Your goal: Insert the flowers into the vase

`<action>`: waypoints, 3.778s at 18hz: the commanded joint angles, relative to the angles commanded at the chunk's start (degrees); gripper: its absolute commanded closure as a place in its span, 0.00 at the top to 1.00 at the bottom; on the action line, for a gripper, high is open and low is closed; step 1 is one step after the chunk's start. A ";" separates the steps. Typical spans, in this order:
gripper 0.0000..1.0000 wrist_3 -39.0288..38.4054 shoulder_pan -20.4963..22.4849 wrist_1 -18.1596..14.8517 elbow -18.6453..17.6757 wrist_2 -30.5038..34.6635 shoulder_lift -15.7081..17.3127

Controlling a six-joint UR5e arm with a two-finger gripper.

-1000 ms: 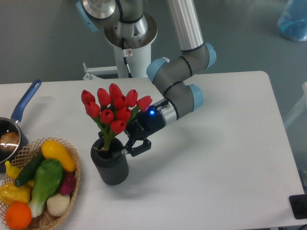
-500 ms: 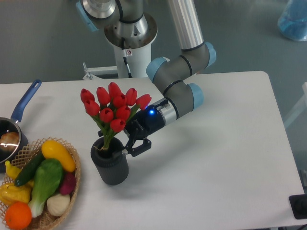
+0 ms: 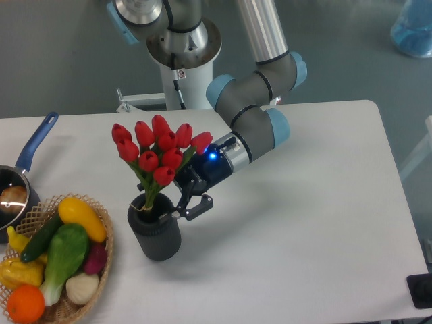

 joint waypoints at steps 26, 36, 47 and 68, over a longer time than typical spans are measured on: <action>0.90 -14.66 -0.70 0.18 3.25 11.69 3.16; 0.99 -14.94 -1.23 0.26 2.81 11.95 3.16; 1.00 -15.38 3.16 0.18 2.37 16.34 6.93; 1.00 -13.02 13.09 -8.42 6.94 84.90 27.59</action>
